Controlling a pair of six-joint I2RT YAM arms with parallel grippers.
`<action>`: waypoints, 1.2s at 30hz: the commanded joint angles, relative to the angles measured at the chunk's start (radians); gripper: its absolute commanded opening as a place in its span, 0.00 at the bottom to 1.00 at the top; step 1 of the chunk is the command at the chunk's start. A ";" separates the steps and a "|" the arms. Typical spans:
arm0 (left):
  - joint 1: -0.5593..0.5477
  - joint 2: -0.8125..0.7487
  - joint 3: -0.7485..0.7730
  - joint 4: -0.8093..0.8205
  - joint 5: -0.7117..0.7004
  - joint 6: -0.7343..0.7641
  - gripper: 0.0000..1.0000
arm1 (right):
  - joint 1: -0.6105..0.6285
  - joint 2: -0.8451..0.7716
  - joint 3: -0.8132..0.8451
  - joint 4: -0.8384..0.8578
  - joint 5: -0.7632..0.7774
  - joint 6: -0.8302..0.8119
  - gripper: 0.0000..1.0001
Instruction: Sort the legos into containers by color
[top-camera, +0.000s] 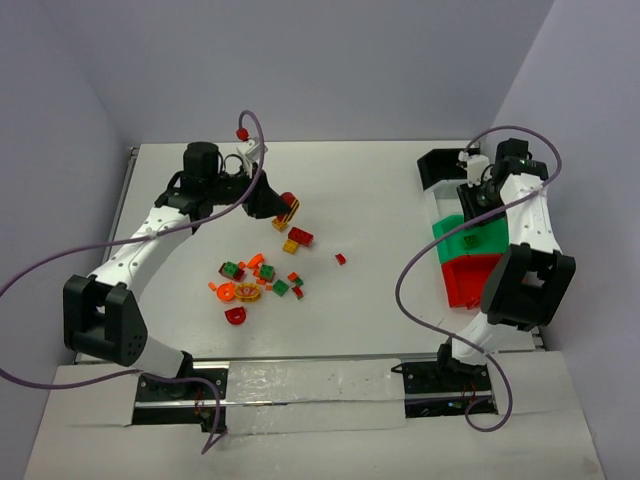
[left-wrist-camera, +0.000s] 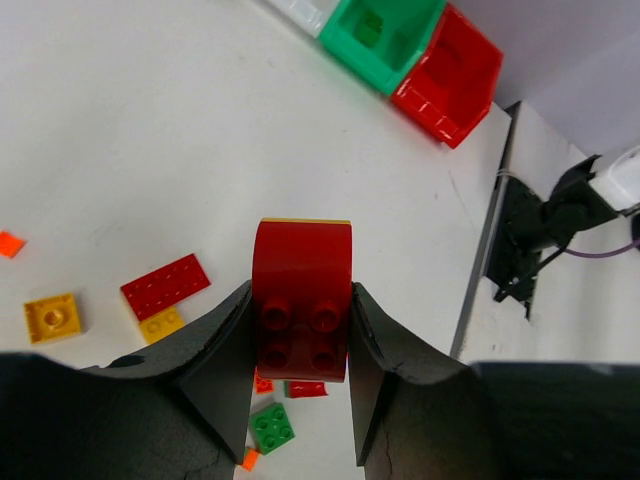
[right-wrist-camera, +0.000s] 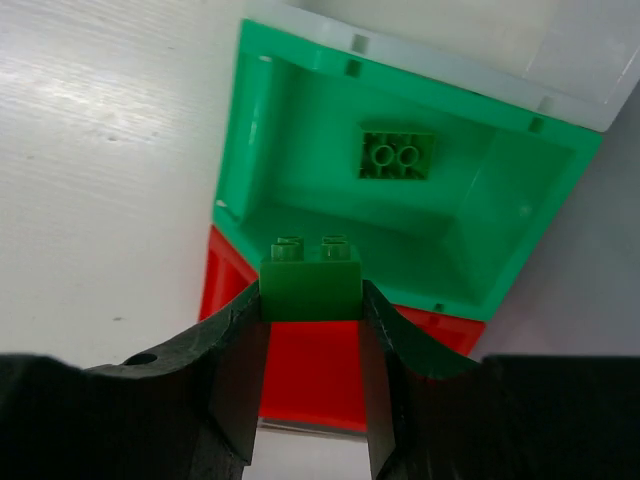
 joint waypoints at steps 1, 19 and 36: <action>-0.003 0.016 0.069 -0.046 -0.069 0.055 0.00 | -0.009 0.073 0.044 0.008 0.091 -0.012 0.00; -0.005 0.033 0.066 -0.034 -0.026 0.051 0.00 | -0.013 0.172 0.142 -0.064 0.127 0.029 0.93; -0.024 -0.051 -0.090 0.431 0.413 -0.363 0.00 | 0.563 -0.060 0.192 0.180 -0.876 0.366 0.91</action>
